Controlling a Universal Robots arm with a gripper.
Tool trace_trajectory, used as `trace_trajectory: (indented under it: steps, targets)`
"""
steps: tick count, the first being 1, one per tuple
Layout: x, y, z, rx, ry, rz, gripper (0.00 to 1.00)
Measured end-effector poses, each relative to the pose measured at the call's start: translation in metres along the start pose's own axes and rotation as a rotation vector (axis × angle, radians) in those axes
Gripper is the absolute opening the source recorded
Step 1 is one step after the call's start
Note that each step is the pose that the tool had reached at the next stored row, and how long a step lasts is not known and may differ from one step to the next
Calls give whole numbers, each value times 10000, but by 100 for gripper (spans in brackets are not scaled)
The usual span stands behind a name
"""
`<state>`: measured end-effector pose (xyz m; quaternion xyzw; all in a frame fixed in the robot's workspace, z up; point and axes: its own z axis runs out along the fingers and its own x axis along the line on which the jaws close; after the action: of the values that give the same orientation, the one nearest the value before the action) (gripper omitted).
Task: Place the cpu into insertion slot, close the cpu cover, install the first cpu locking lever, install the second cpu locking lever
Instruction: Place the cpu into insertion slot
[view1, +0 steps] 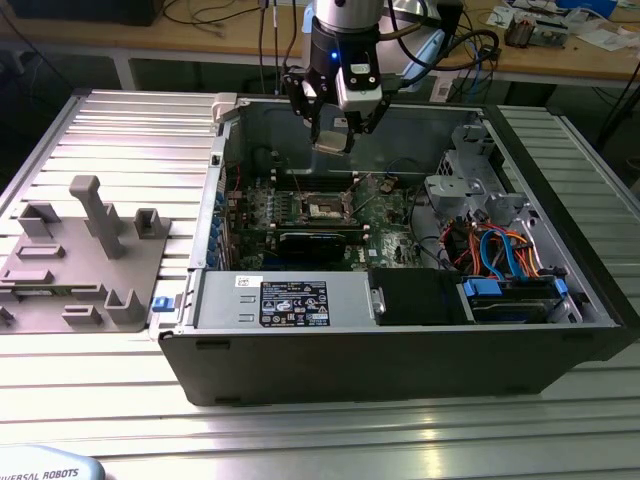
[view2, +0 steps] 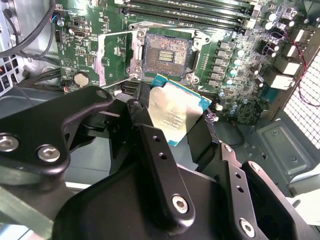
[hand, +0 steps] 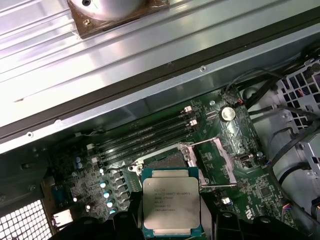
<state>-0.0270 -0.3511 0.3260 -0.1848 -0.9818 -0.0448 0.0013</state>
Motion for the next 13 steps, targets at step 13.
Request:
trace_trajectory:
  steps: [13]
  targets:
    - [0, -1, 1, -2, -24, 272, 54]
